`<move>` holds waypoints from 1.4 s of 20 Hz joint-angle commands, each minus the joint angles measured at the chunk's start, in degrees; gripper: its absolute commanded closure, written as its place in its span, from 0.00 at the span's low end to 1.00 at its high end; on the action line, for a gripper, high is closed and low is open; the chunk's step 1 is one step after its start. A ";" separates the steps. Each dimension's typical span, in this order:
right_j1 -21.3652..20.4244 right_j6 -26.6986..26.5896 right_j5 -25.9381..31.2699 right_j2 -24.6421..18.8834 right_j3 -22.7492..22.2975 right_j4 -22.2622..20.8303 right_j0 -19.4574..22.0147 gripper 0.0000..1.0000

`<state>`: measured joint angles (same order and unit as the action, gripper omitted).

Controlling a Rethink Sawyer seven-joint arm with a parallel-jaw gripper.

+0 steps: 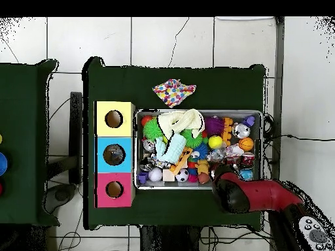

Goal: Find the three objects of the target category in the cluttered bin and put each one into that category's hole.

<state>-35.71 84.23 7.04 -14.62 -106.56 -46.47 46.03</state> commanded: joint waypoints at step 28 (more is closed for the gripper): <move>-2.89 -0.14 7.97 -2.05 3.18 2.70 -2.49 0.00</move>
<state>-35.55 84.23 7.44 -12.90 -106.56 -45.86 41.51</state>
